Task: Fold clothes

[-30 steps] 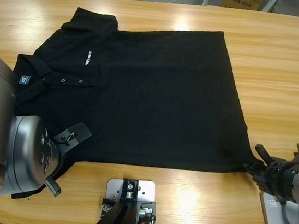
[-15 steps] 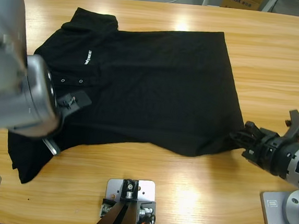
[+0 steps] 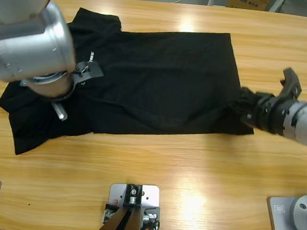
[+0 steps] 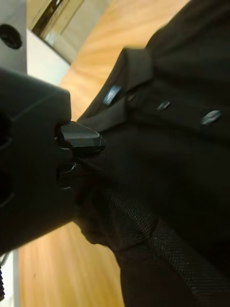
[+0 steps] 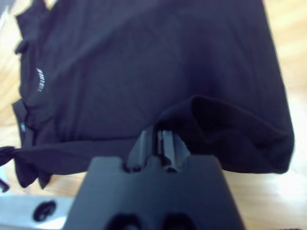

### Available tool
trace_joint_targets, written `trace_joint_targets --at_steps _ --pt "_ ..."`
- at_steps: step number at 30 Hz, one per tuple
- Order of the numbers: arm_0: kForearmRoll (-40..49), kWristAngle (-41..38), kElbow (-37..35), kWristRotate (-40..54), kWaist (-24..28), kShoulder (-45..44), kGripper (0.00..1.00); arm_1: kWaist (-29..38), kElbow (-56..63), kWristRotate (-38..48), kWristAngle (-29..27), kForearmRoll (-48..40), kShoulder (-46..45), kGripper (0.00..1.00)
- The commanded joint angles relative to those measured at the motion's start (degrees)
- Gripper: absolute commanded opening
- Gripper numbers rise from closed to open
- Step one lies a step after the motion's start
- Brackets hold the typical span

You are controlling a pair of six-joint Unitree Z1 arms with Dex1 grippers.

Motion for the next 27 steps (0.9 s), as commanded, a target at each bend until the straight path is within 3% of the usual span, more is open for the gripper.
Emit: trace_joint_targets --at_steps 1,7,13,18,24,25,26,27 --pt "1.1 4.6 -7.5 7.5 3.4 6.9 0.000 -7.6 -2.7 -4.8 4.7 2.3 4.5 0.000" --pt "1.1 5.9 -12.7 12.2 8.1 8.7 0.000 -11.5 -4.7 -12.4 5.0 4.3 7.3 0.000" --pt "1.3 5.6 -12.8 13.2 8.1 10.9 0.000 -16.2 -6.7 -18.6 5.6 3.8 10.4 0.000" --pt "2.2 3.7 -11.9 13.4 7.1 11.6 0.000 -20.4 -7.7 -26.1 7.3 -2.3 14.0 0.000" --pt "2.6 3.4 -11.9 13.2 7.2 12.1 0.000 -21.9 -9.4 -28.6 11.0 -5.6 18.4 0.000" --pt "2.6 3.3 -11.8 13.2 7.2 12.2 0.000 -22.0 -9.4 -30.3 12.6 -7.5 19.4 0.042" --pt "2.7 3.2 -11.8 13.2 7.2 12.2 0.000 -22.0 -9.5 -30.9 13.2 -8.3 20.2 0.405" --pt "2.8 3.1 -11.7 13.2 7.1 12.2 0.000 -22.0 -9.4 -31.5 13.2 -8.7 20.8 0.688"
